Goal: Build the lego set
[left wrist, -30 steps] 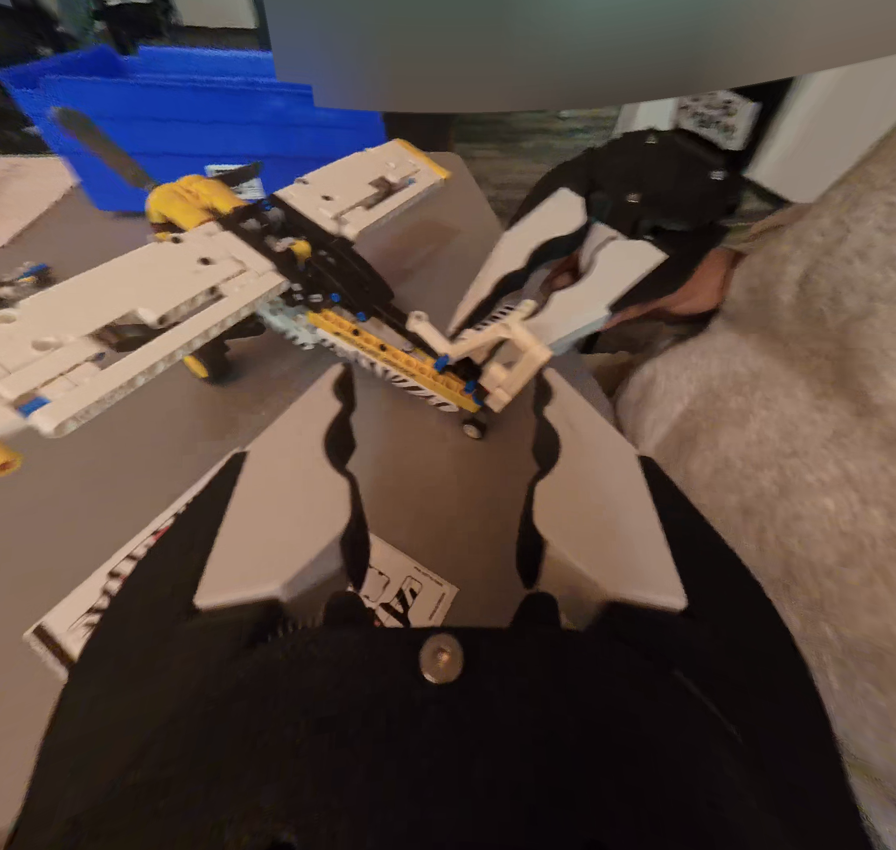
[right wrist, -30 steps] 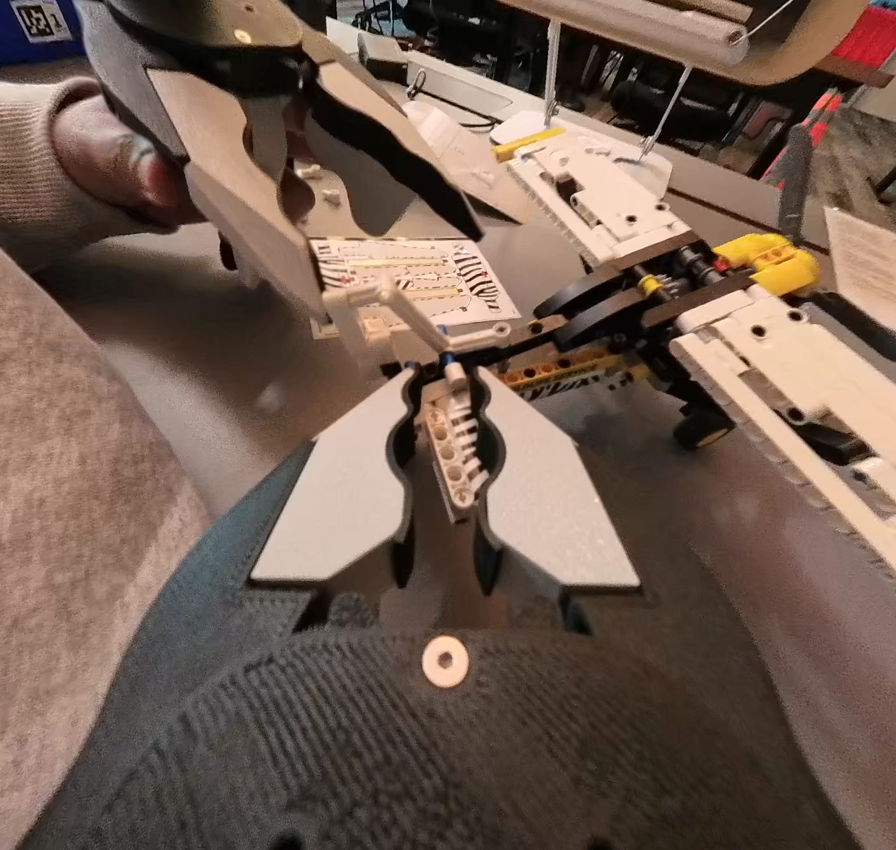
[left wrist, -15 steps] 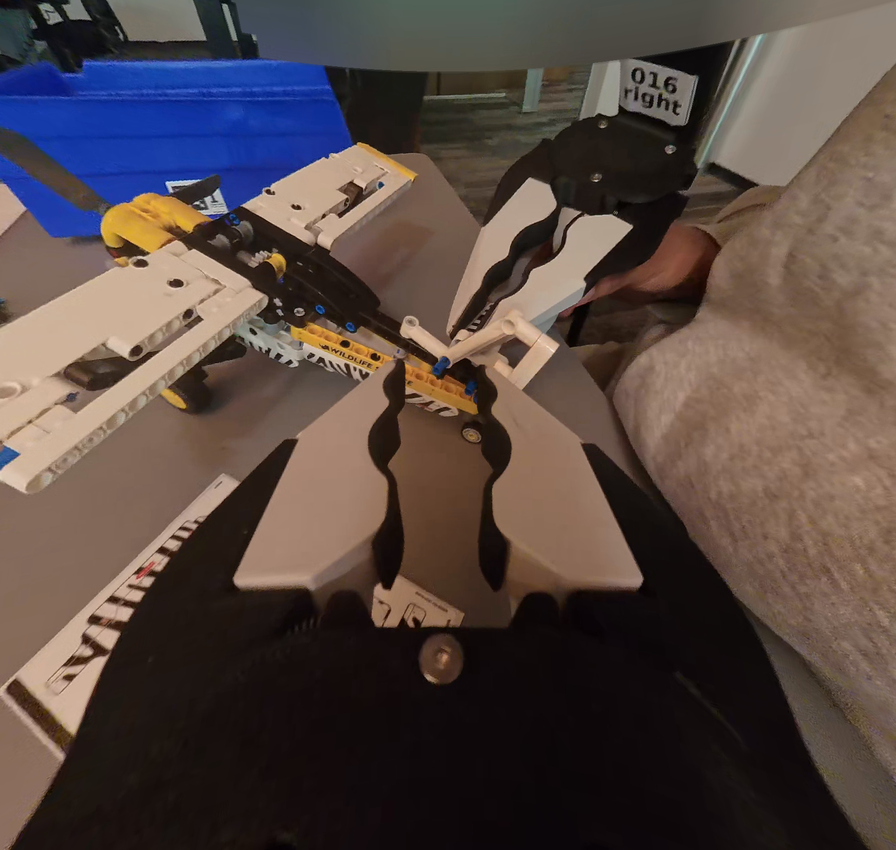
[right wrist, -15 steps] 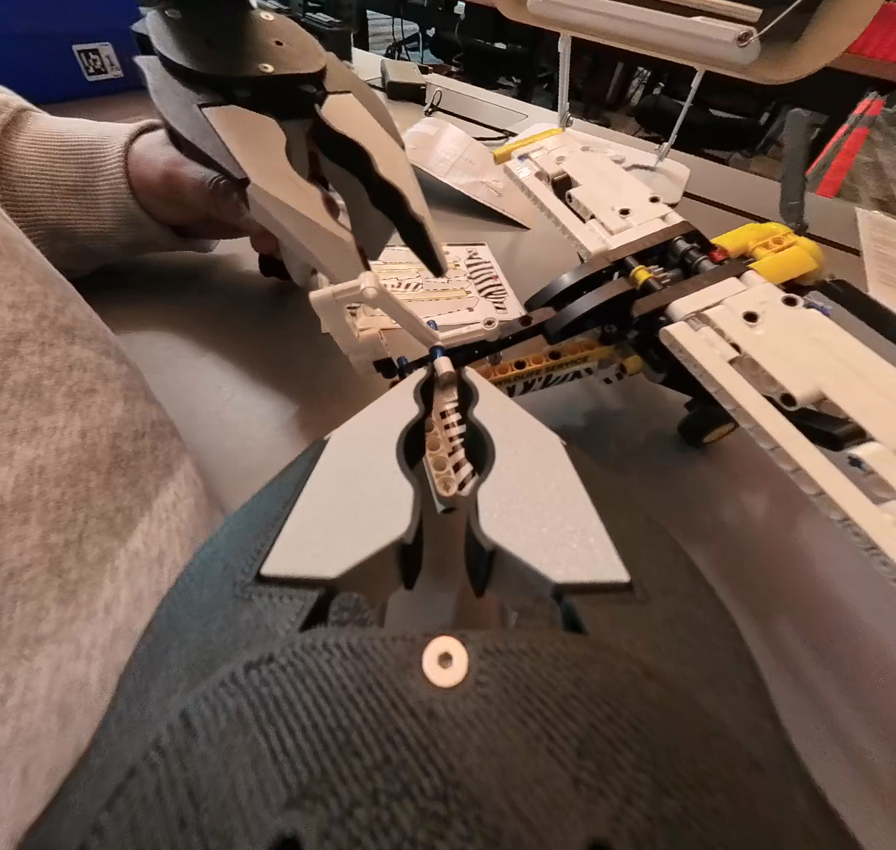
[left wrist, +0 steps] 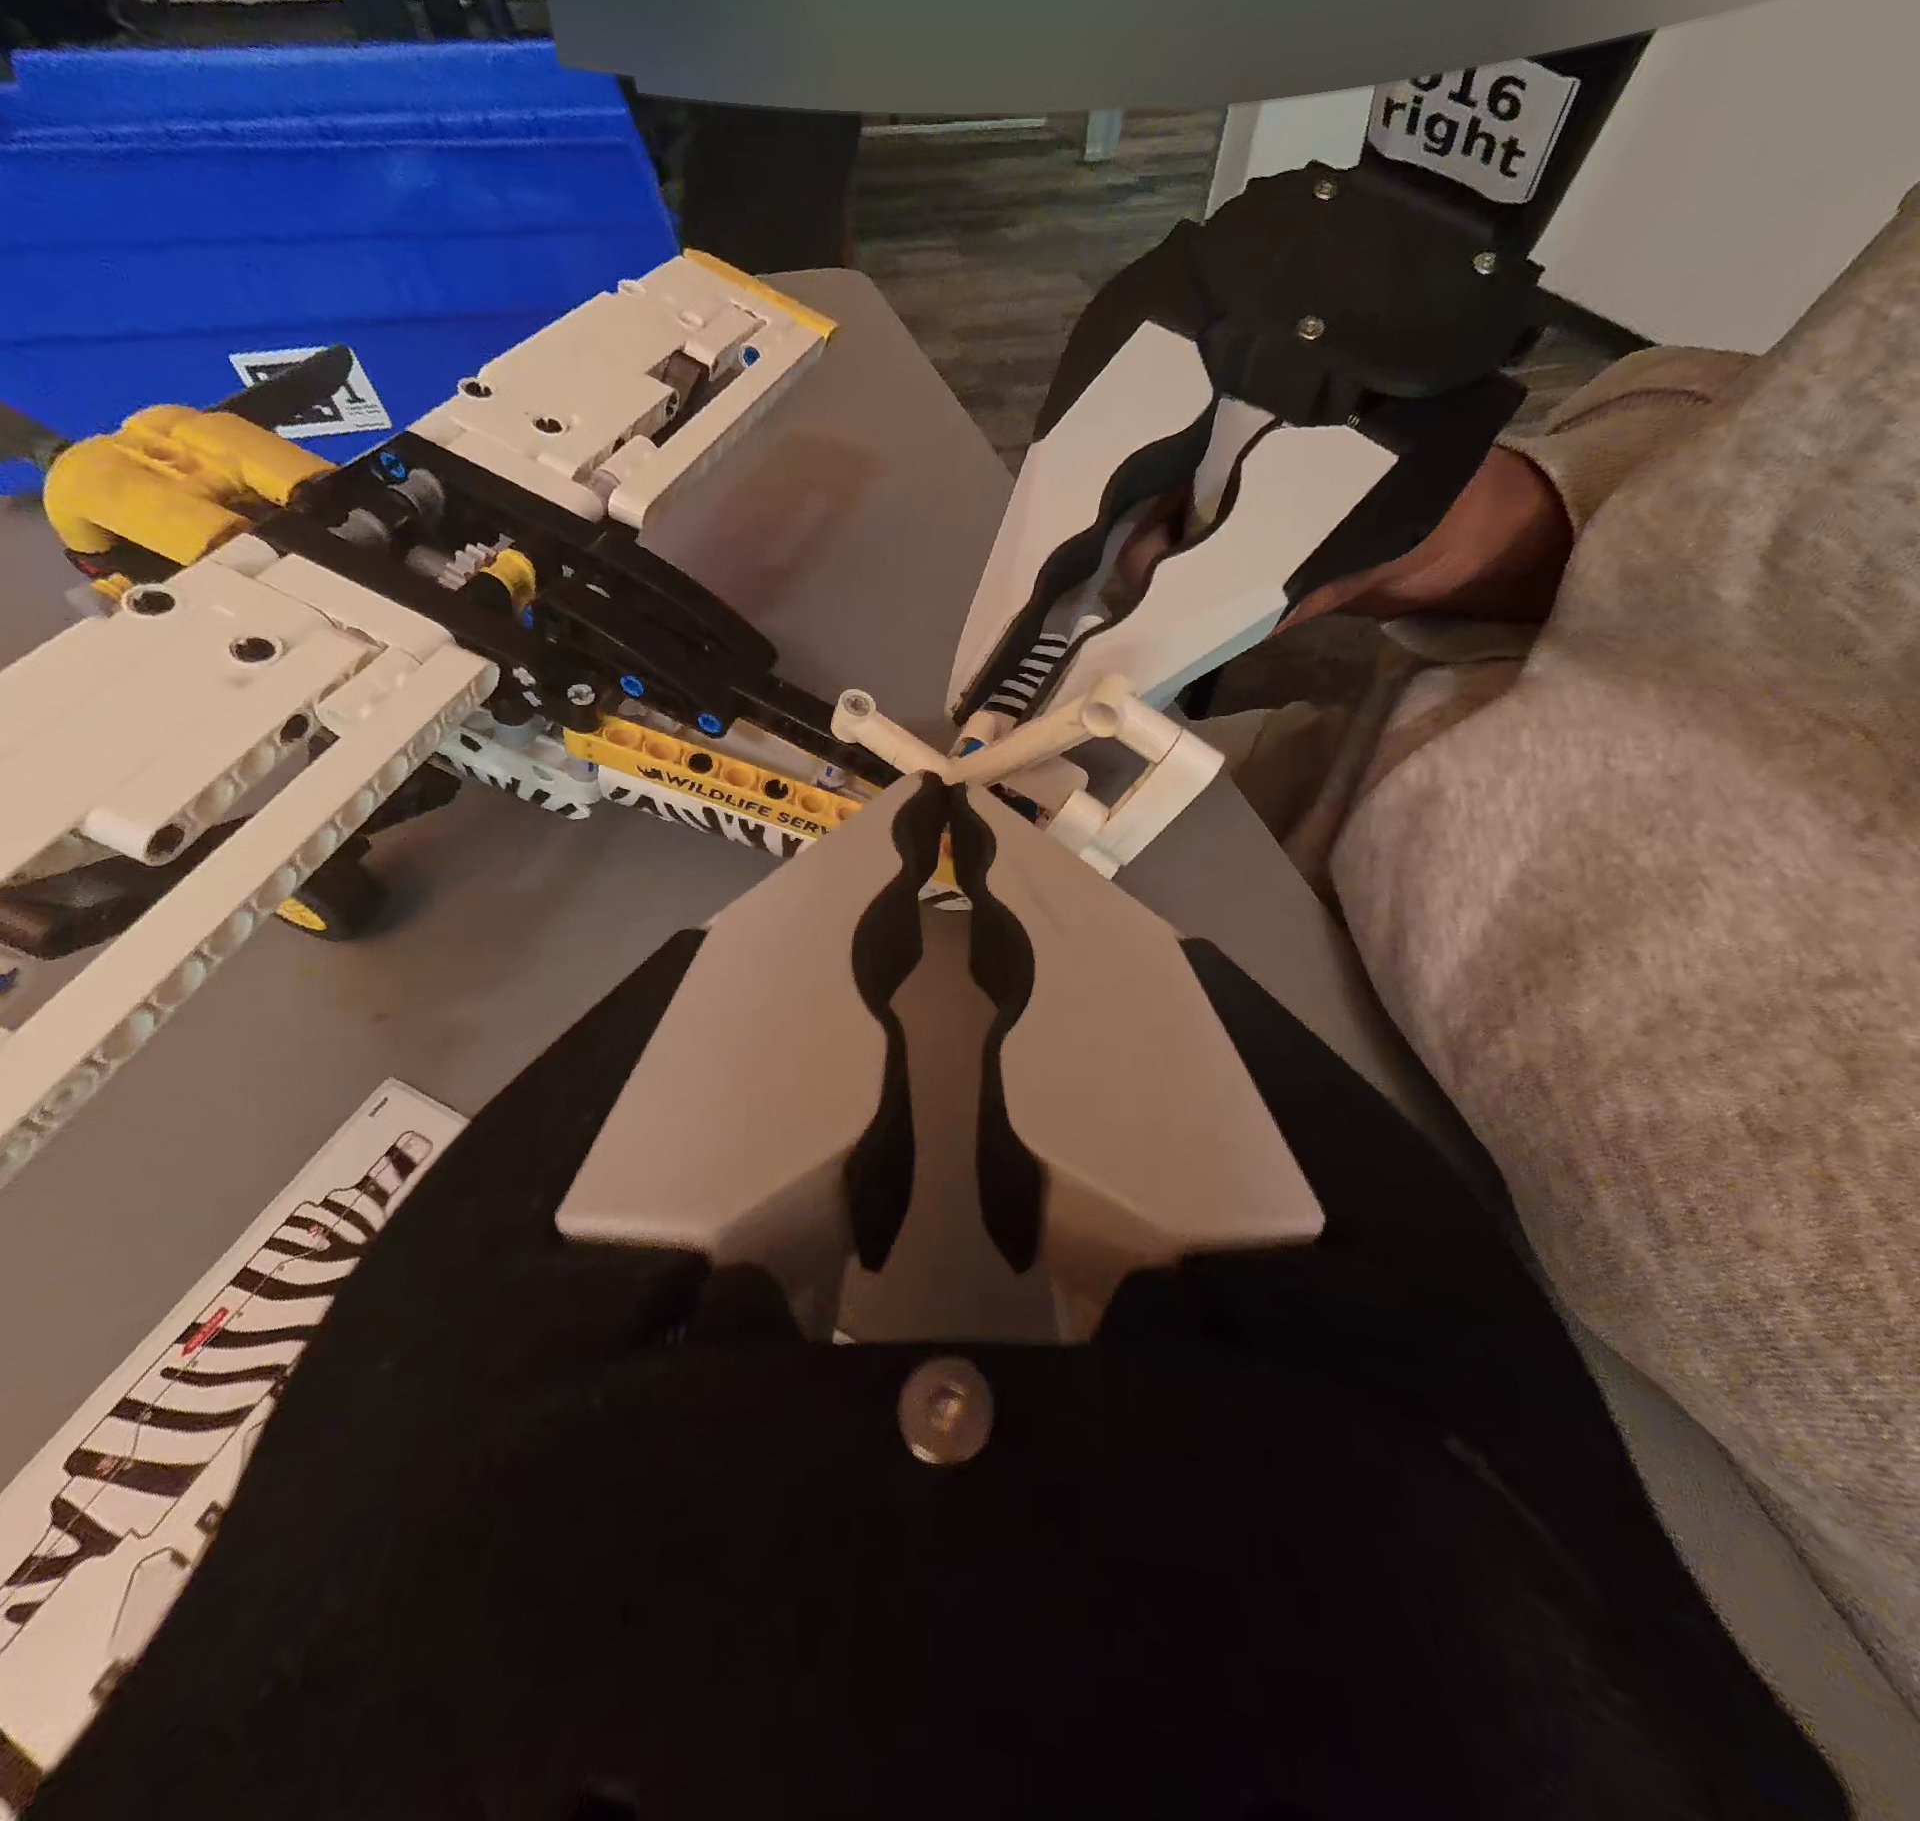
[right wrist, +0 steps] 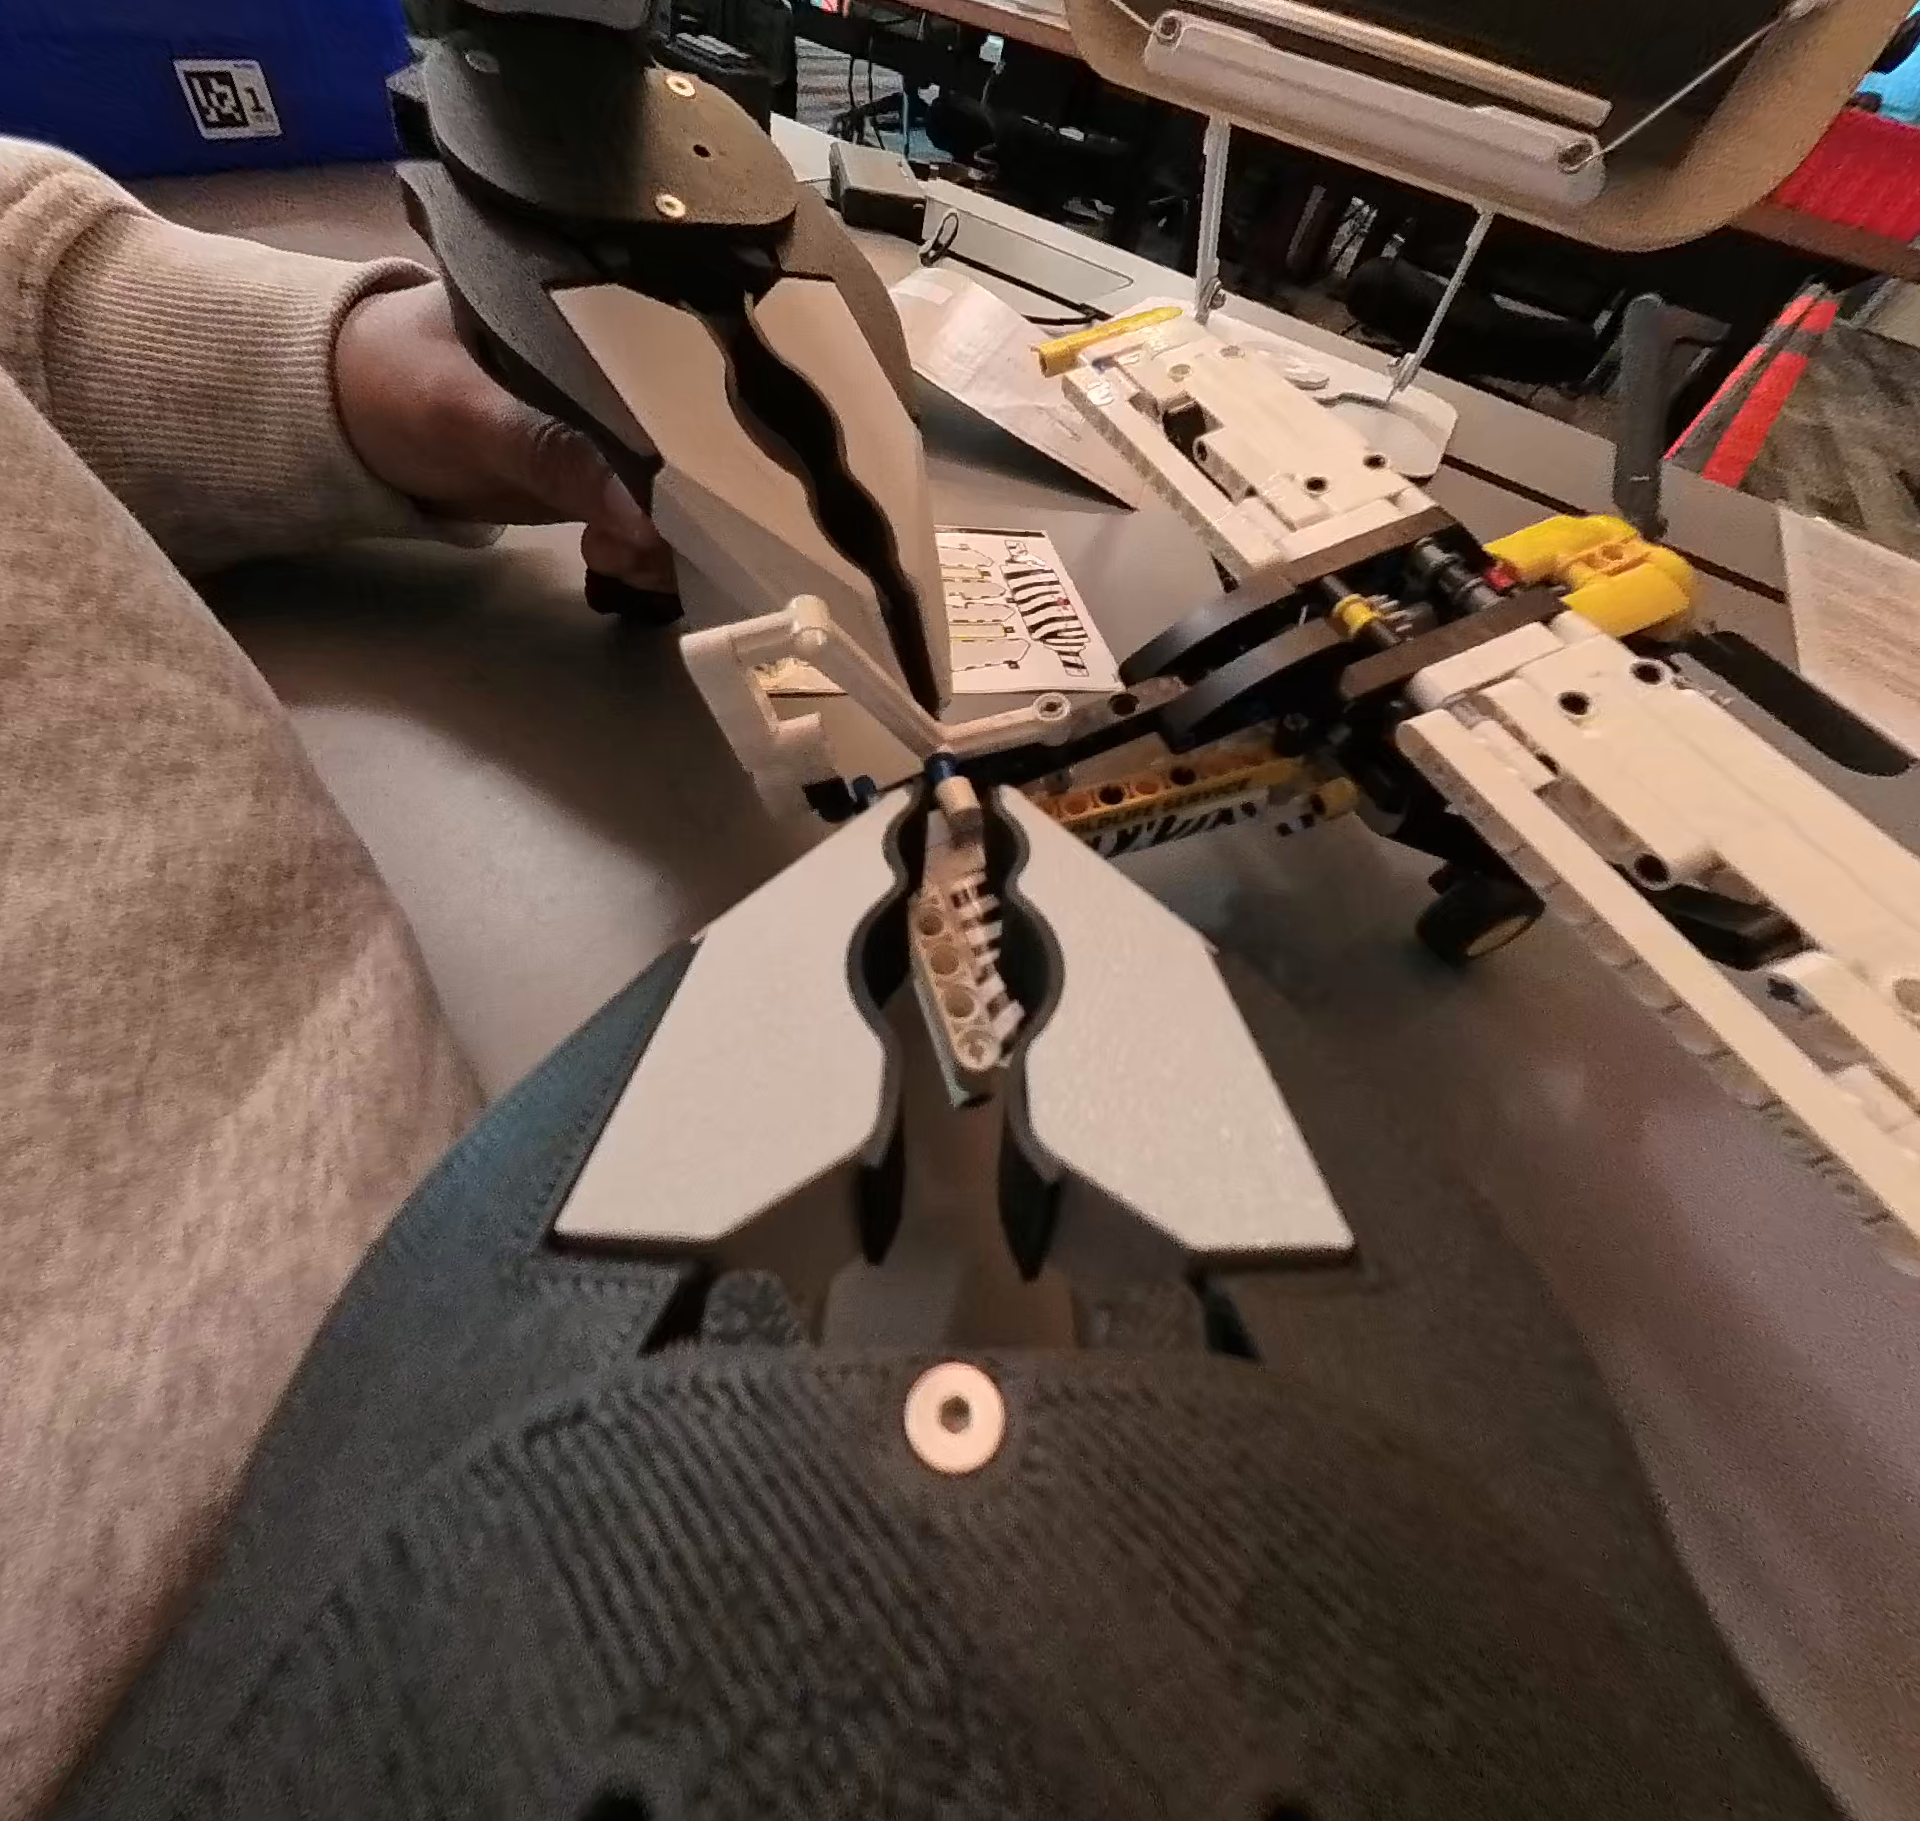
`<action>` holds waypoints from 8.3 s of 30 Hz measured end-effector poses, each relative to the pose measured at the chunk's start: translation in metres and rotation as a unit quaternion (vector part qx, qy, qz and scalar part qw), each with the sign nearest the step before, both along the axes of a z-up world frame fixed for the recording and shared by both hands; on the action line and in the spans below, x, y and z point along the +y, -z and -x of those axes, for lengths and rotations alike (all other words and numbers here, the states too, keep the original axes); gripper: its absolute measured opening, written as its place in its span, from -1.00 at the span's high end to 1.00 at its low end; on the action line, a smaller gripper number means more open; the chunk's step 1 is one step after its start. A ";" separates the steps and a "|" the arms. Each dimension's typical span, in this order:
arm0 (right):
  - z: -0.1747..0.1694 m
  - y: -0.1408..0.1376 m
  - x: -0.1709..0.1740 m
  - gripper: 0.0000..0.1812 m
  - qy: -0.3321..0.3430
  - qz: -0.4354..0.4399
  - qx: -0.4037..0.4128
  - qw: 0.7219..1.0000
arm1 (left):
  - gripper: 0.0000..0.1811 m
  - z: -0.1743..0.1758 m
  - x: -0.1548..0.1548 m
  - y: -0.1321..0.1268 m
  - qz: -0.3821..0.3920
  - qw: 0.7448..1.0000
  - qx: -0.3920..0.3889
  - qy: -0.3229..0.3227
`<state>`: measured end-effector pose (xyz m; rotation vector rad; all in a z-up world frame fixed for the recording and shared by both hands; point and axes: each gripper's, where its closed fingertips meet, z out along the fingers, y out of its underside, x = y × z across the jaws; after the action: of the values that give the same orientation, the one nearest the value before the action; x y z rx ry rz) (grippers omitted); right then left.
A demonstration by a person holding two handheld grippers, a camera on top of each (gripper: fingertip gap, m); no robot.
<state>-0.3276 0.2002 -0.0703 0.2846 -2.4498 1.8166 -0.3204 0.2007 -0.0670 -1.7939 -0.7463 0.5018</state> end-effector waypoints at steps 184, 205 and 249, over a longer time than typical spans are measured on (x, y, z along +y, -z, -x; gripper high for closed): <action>0.082 0.015 0.058 0.12 0.233 0.007 -0.045 0.971 | 0.82 0.061 0.060 0.003 -0.121 0.979 -0.083 -0.139; 0.077 0.022 0.059 0.08 0.218 0.014 -0.035 0.975 | 0.79 0.038 0.056 0.008 -0.116 0.976 -0.099 -0.155; -0.080 0.014 -0.006 -0.05 -0.171 -0.178 -0.157 0.956 | -0.10 -0.048 -0.050 -0.048 -0.102 0.909 0.156 -0.374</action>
<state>-0.2475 0.1943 -0.0838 0.5083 -3.1250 1.6196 -0.2726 0.1505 -0.0185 -1.1432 -1.2010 1.1394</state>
